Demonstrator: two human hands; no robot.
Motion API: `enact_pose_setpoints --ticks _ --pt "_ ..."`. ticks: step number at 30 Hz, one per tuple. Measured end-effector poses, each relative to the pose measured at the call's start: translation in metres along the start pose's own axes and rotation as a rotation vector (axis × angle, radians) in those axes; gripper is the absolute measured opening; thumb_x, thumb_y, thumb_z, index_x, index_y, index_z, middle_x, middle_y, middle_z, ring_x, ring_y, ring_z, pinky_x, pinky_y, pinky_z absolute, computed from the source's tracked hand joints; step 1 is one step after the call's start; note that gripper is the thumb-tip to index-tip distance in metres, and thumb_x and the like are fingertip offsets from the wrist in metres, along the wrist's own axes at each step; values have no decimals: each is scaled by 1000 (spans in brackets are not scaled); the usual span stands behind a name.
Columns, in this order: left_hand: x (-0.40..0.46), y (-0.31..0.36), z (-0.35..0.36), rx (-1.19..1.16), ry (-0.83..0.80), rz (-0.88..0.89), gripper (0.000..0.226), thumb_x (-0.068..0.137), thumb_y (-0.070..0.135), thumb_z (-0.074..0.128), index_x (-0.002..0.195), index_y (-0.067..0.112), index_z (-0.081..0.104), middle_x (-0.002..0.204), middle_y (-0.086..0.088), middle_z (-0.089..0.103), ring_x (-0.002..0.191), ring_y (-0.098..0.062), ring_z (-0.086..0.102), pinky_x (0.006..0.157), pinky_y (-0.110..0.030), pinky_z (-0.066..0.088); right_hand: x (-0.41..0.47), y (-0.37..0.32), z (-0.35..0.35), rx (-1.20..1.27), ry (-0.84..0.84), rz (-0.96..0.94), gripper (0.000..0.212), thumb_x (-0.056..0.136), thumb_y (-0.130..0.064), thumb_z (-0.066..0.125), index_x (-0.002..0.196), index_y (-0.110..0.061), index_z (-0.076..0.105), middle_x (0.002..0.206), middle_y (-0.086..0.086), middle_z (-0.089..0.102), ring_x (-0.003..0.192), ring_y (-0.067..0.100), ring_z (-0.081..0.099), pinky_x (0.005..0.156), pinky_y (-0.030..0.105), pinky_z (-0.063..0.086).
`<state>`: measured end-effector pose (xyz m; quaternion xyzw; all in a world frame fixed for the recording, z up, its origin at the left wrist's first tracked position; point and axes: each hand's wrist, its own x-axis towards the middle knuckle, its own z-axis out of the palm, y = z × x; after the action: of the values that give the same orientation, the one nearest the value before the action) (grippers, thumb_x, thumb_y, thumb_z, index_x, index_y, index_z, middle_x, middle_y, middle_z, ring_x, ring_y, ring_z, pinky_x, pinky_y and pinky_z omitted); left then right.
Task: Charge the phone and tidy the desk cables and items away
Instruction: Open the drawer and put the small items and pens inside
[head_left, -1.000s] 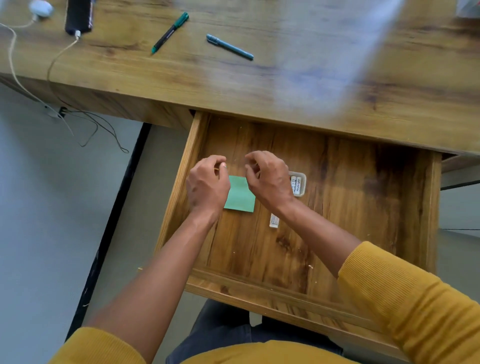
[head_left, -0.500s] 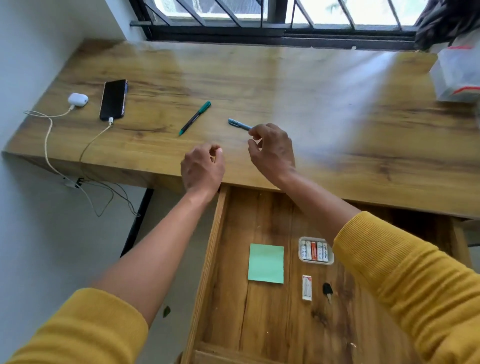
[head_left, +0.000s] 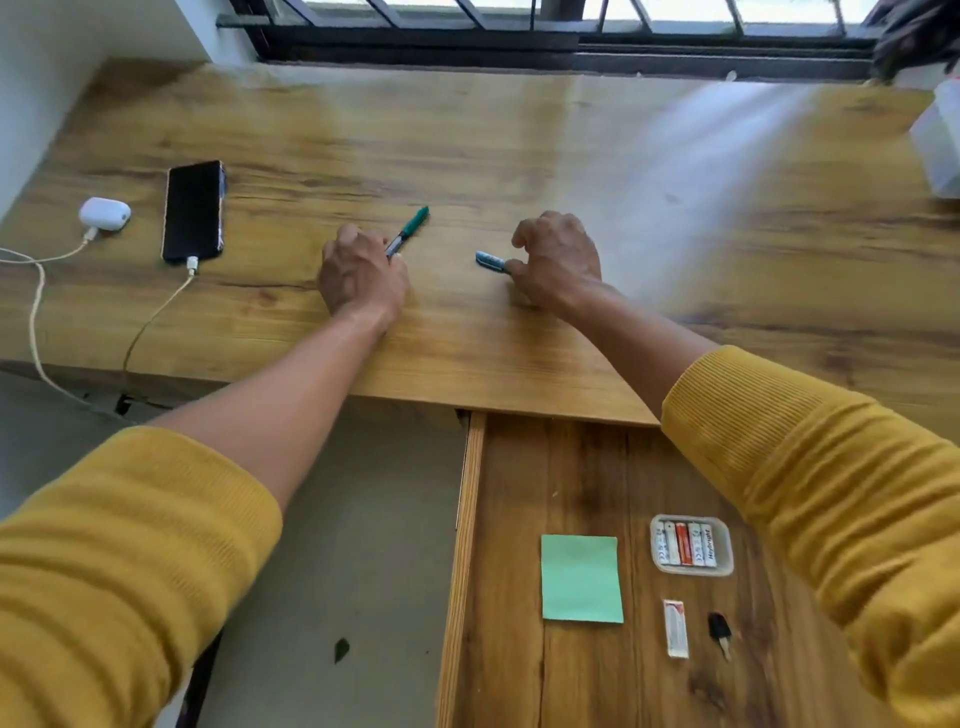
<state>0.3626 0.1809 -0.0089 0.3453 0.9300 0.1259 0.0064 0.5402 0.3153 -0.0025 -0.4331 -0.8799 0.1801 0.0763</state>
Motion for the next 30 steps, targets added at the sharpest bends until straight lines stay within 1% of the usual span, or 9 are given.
enact_pose_setpoints --ticks 4,8,13,16,18,22,25,28,30 --pt "11 -2 5 -21 40 23 24 101 29 65 116 18 79 118 -13 72 109 -34 66 90 -40 53 2 -1 8 -71 -17 0 22 96 -16 64 116 -18 73 119 7 65 116 29 56 91 38 50" --pt "10 -2 6 -84 72 8 22 99 26 67 114 18 80 118 -11 74 108 -32 68 90 -38 55 -2 -1 9 -83 -3 29 21 92 -9 64 107 -19 75 112 7 66 106 28 62 77 34 48" --pt "-21 9 3 -251 104 22 26 93 35 61 106 21 79 111 -4 77 105 -26 70 88 -32 50 -24 -7 1 32 36 137 22 87 -9 62 98 -21 76 103 3 71 95 26 66 74 34 54" --pt "-55 24 2 -361 138 66 27 95 38 62 107 21 78 108 0 77 97 -13 68 80 -22 44 -48 -8 -6 191 112 219 18 82 -13 61 89 -24 74 98 -2 71 89 22 67 70 33 55" --pt "-84 34 0 -445 140 103 25 97 37 64 109 19 77 107 2 77 95 -8 66 79 -19 44 -67 -5 -13 284 146 260 15 81 -18 64 88 -23 75 95 -3 72 87 19 68 71 35 59" --pt "-139 52 -11 -645 108 121 19 96 33 71 105 18 77 98 5 77 86 -7 70 82 -25 58 -109 8 -35 416 189 361 11 79 -21 69 87 -23 76 89 -6 74 85 15 70 71 28 57" --pt "-176 67 -16 -759 40 87 16 94 33 74 102 20 79 88 12 75 75 0 69 77 -28 62 -139 21 -52 498 213 412 11 79 -22 74 88 -20 78 88 -5 75 86 14 71 77 33 61" --pt "-213 83 -15 -827 -24 71 17 95 34 76 104 21 79 88 11 76 76 1 70 74 -28 64 -171 38 -56 542 232 412 11 82 -23 78 92 -18 79 89 -4 75 87 13 71 83 40 63" --pt "-236 94 -12 -838 -61 78 15 94 34 77 104 22 79 86 13 75 76 2 70 73 -27 64 -193 51 -55 573 225 409 13 84 -23 80 95 -17 78 90 -4 74 87 13 72 84 41 64"
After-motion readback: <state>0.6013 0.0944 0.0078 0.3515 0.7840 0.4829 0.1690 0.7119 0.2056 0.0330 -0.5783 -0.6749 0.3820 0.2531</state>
